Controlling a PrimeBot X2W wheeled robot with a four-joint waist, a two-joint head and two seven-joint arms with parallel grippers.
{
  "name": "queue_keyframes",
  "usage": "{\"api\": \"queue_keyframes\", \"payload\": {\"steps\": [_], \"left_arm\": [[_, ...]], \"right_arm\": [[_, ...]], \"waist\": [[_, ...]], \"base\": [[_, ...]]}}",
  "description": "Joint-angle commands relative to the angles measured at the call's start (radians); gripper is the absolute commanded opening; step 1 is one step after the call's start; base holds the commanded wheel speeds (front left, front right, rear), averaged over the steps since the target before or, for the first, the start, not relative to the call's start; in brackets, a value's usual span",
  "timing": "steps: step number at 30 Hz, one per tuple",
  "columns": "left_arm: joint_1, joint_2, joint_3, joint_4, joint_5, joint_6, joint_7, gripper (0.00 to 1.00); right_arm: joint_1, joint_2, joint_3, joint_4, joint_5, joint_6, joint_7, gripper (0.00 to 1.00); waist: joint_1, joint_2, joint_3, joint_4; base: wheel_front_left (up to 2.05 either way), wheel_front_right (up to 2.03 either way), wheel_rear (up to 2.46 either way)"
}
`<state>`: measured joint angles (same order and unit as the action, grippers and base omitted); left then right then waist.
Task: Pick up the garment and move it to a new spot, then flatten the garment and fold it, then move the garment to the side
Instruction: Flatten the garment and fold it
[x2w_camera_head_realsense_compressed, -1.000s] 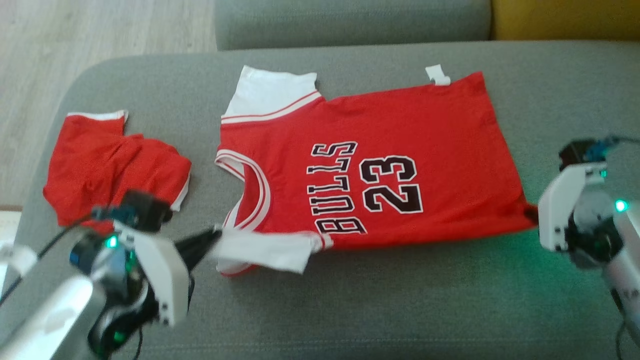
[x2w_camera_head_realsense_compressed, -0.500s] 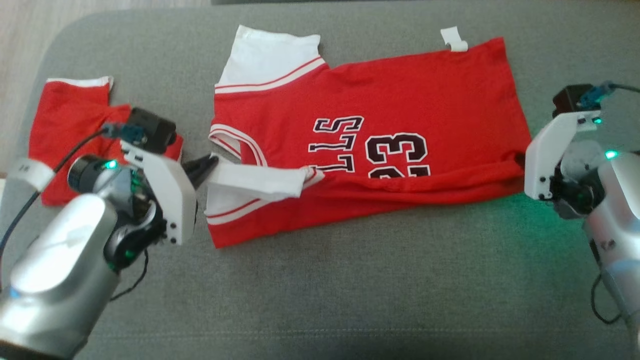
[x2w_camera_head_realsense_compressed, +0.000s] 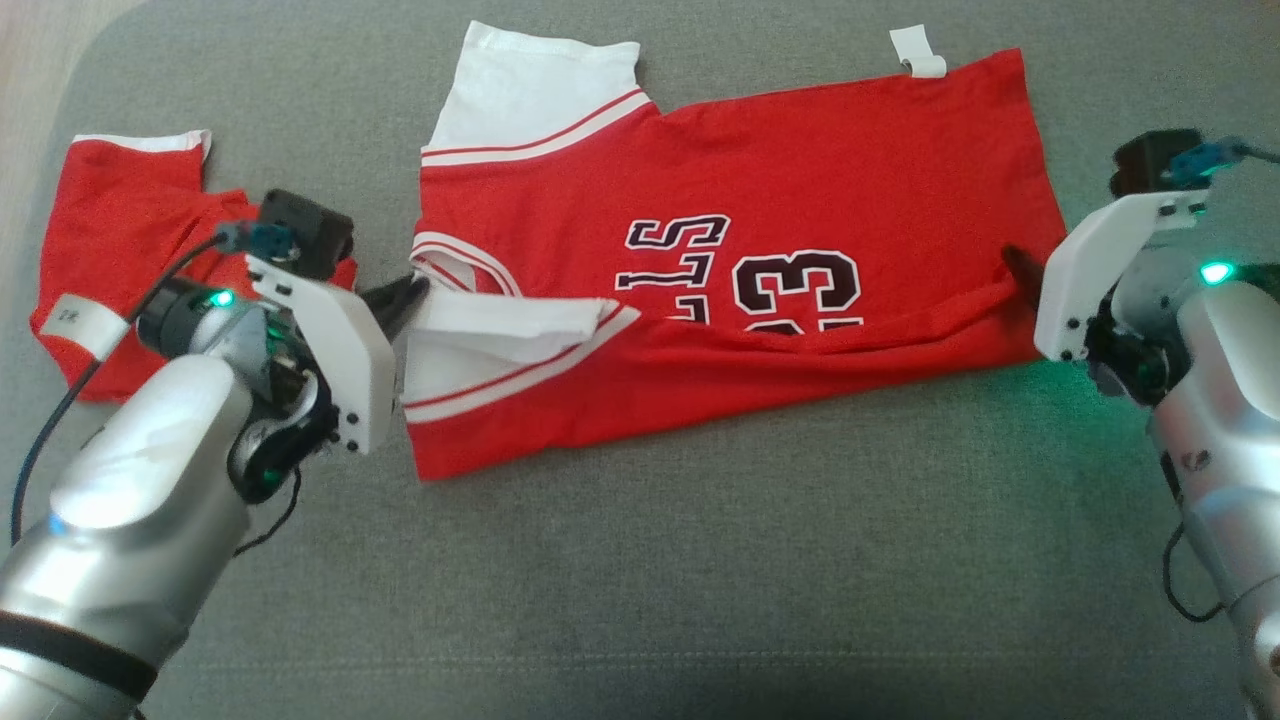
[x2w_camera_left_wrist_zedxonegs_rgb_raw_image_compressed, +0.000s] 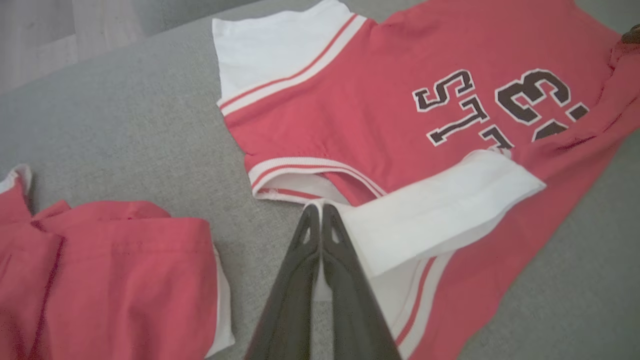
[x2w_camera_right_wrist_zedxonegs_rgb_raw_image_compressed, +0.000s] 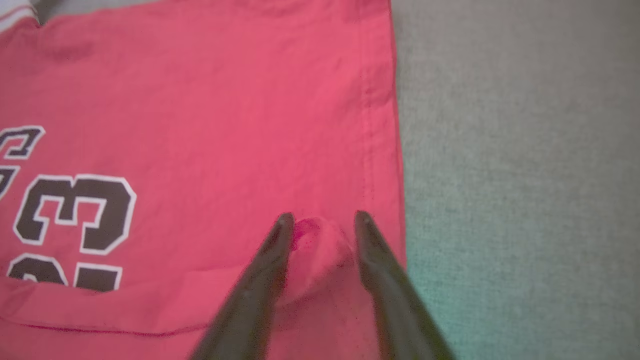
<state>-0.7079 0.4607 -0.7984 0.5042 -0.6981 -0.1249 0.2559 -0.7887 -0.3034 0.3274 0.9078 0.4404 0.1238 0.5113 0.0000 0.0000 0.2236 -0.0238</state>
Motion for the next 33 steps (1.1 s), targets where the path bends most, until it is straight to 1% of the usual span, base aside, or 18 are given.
{"api": "queue_keyframes", "payload": {"steps": [1,2,4,7,11,15,17,19,20,22,24,27,29,33], "left_arm": [[-0.075,0.027,0.044,0.002,0.005,-0.004,-0.041,1.0],[-0.075,0.027,0.044,0.002,0.005,-0.004,-0.041,1.0],[-0.086,0.012,0.053,0.028,0.012,0.009,-0.081,1.0],[-0.095,-0.013,0.082,0.055,0.012,0.041,-0.16,1.0],[-0.083,-0.05,0.153,0.065,-0.009,0.112,-0.307,1.0],[-0.028,-0.095,0.245,0.036,-0.06,0.186,-0.456,1.0],[0.015,-0.117,0.285,-0.001,-0.076,0.216,-0.494,1.0],[0.074,-0.146,0.333,-0.056,-0.087,0.25,-0.511,1.0],[0.139,-0.171,0.374,-0.125,-0.068,0.285,-0.516,1.0],[0.213,-0.208,0.429,-0.217,-0.023,0.315,-0.517,1.0],[0.292,-0.251,0.48,-0.301,0.035,0.334,-0.517,1.0],[0.403,-0.316,0.536,-0.39,0.128,0.343,-0.517,1.0],[0.465,-0.346,0.559,-0.425,0.202,0.34,-0.517,1.0],[0.567,-0.388,0.587,-0.441,0.316,0.34,-0.517,1.0]], "right_arm": [[-0.041,0.005,-0.005,-0.016,-0.005,0.007,-0.054,1.0],[-0.041,0.005,-0.005,-0.016,-0.005,0.007,-0.054,1.0],[-0.045,0.01,-0.022,-0.002,-0.001,0.007,-0.104,1.0],[-0.046,0.015,-0.06,0.001,0.002,0.007,-0.223,1.0],[-0.018,0.033,-0.09,-0.025,0.002,0.007,-0.409,1.0],[0.048,0.06,-0.098,-0.082,0.003,0.007,-0.577,1.0],[0.096,0.075,-0.103,-0.115,0.002,0.007,-0.65,1.0],[0.151,0.089,-0.105,-0.153,-0.015,0.007,-0.71,1.0],[0.209,0.099,-0.121,-0.203,-0.049,0.007,-0.747,1.0],[0.271,0.114,-0.151,-0.264,-0.091,0.007,-0.763,1.0],[0.332,0.142,-0.209,-0.337,-0.128,0.007,-0.77,1.0],[0.425,0.184,-0.26,-0.456,-0.207,0.007,-0.772,1.0],[0.488,0.206,-0.279,-0.524,-0.27,0.007,-0.773,1.0],[0.59,0.241,-0.336,-0.593,-0.345,0.007,-0.773,1.0]], "waist": [[0.0,0.0,-0.003,0.001],[0.0,0.0,-0.003,0.001],[0.0,0.0,-0.008,0.003],[0.0,0.0,-0.023,0.008],[0.0,0.0,-0.053,0.013],[0.0,0.0,-0.092,0.019],[0.0,0.0,-0.114,0.022],[0.0,0.0,-0.133,0.026],[0.0,0.0,-0.147,0.03],[0.0,0.0,-0.155,0.033],[0.0,0.0,-0.159,0.034],[0.0,0.0,-0.162,0.03],[0.0,0.0,-0.163,0.027],[0.0,0.0,-0.164,0.022]], "base": [[0.0,0.0,0.0],[0.0,0.0,0.0],[0.0,0.0,0.0],[0.0,0.0,0.0],[0.0,0.0,0.0],[0.0,0.0,0.0],[0.0,0.0,0.0],[0.0,0.0,0.0],[0.0,0.0,0.0],[0.0,0.0,0.0],[0.0,0.0,0.0],[0.0,0.0,0.0],[0.0,0.0,0.0],[0.0,0.0,0.0]]}}
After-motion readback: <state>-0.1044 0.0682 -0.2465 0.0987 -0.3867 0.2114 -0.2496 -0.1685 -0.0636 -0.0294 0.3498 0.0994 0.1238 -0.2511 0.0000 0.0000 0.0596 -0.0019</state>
